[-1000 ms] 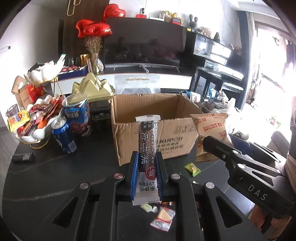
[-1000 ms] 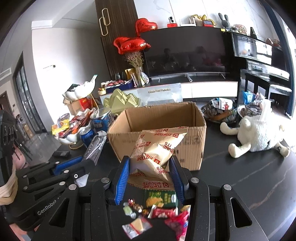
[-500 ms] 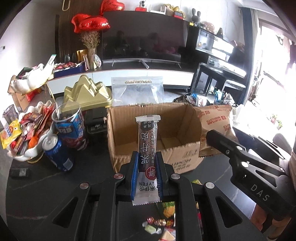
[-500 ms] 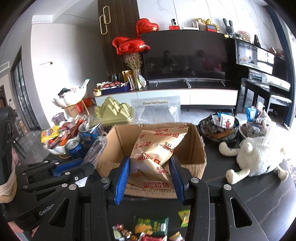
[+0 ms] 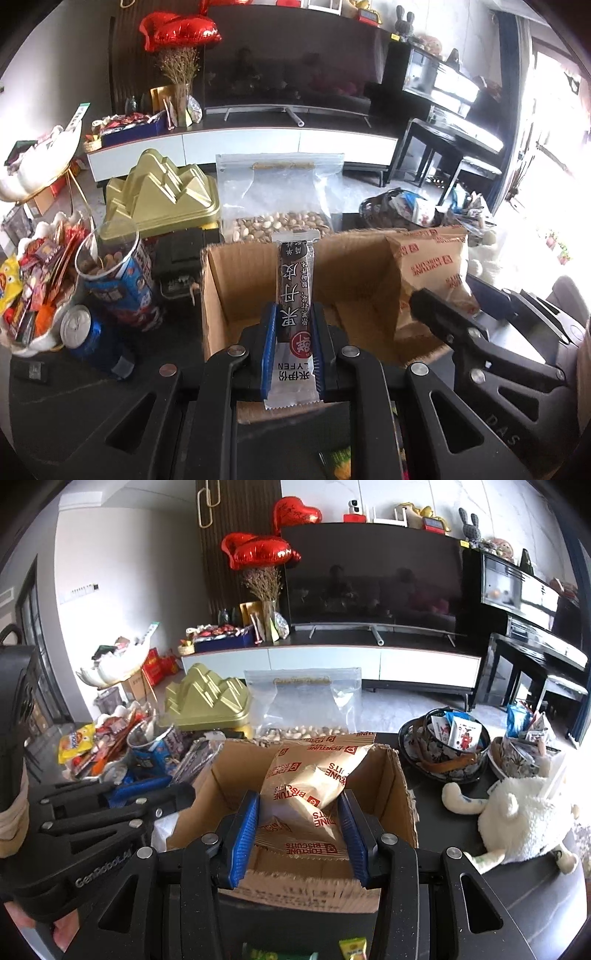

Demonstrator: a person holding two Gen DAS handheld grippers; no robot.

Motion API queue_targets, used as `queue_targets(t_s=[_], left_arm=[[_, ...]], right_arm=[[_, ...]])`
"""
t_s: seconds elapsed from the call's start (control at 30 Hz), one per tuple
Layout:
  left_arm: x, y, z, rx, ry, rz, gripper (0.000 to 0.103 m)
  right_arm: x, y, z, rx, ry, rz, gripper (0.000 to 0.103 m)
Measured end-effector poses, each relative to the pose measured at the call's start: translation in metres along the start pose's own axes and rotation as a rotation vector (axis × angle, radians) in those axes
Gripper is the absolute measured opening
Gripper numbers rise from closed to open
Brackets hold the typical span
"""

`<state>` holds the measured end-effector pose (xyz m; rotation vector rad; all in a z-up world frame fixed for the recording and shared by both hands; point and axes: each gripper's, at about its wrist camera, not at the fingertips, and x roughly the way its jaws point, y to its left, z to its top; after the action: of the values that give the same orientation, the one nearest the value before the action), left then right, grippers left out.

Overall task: Organize snacks
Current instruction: 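Open both grippers to drop the snacks into the box, then withdraw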

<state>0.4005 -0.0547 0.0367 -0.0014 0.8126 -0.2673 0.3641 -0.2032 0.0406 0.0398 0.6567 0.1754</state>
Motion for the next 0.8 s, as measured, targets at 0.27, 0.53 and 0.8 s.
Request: queue_targets(t_s=[0.27, 0.53, 0.8], left_arm=[[-0.006, 0.004, -0.01, 0.023, -0.066, 0.119, 0.051], [-0.045, -0.003, -0.034, 0.033, -0.115, 0.151, 0.057], [-0.092, -0.017, -0.059, 0.048, -0.164, 0.135, 0.062]], right_arm=[[0.012, -0.009, -0.01, 0.012, 0.006, -0.055, 0.062], [-0.02, -0.009, -0.024, 0.03, -0.008, -0.044, 0.062], [-0.07, -0.005, -0.045, 0.059, -0.028, -0.039, 0.062]])
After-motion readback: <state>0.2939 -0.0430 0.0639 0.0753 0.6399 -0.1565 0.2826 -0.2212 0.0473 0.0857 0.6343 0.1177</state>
